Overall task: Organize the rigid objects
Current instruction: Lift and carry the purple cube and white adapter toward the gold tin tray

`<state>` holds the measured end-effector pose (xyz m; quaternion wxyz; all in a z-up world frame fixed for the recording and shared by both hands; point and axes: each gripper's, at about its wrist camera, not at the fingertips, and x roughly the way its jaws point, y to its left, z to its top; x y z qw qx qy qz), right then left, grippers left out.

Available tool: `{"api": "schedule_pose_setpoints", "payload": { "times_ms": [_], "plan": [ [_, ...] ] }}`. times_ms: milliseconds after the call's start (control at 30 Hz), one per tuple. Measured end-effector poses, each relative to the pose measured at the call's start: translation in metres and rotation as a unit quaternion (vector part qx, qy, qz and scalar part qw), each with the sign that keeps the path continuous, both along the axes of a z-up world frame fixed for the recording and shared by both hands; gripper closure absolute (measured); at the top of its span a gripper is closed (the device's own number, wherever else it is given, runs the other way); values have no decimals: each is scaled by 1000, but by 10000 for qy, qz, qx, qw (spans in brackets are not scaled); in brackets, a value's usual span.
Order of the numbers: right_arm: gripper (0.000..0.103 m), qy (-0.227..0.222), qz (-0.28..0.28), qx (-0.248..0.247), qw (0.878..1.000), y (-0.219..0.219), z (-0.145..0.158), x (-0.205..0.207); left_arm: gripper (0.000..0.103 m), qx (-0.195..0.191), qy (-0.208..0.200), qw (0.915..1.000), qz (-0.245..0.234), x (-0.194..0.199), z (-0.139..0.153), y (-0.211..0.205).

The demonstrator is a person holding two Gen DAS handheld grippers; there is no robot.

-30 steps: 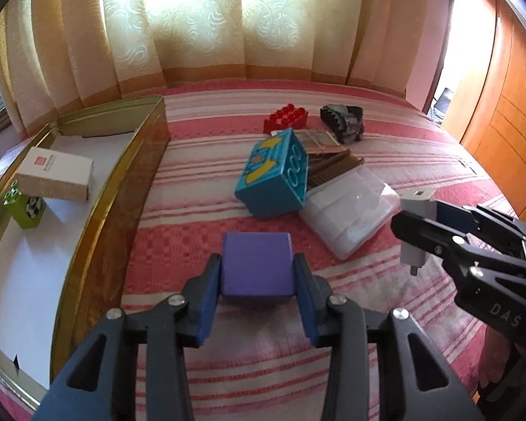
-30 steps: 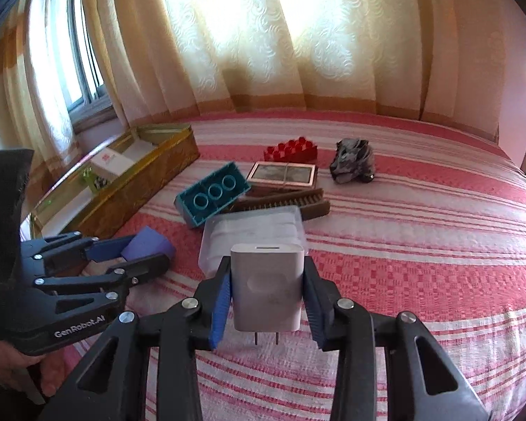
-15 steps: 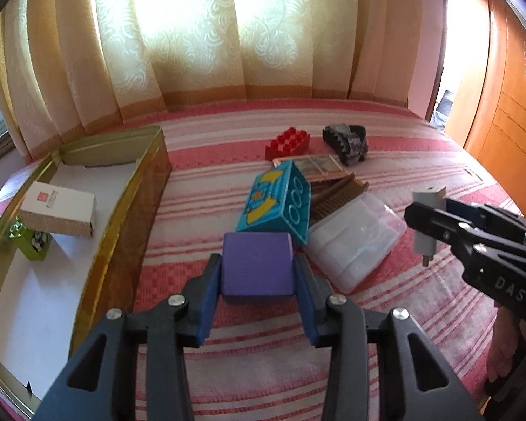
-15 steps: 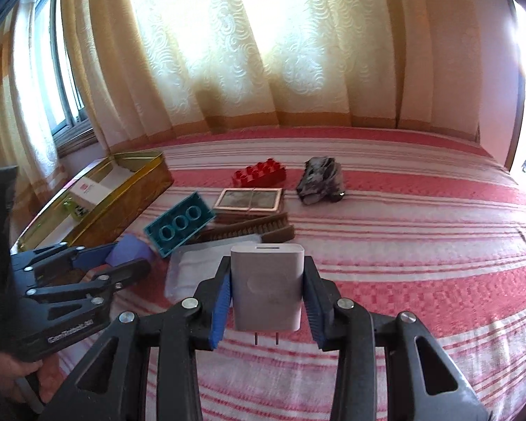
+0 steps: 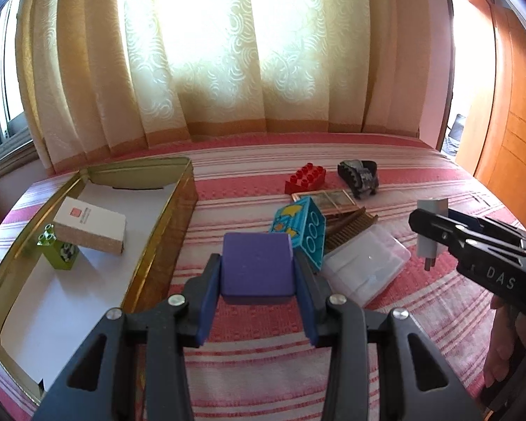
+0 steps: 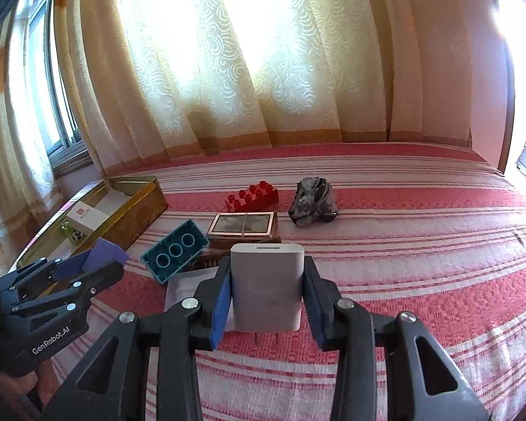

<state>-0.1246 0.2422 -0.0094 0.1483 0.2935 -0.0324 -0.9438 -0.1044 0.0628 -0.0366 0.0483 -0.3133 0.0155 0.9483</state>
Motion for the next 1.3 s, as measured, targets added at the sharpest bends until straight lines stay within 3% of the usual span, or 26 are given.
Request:
{"api": "schedule_pose_setpoints", "payload": {
  "times_ms": [667,1300],
  "plan": [
    [63,490,-373,12,9981,1,10,13,64,132,563,9979,284,17,12,-10],
    [63,770,-349,-61,9964,-8,13,18,64,149,578,9975,371,16,11,-10]
  ]
}}
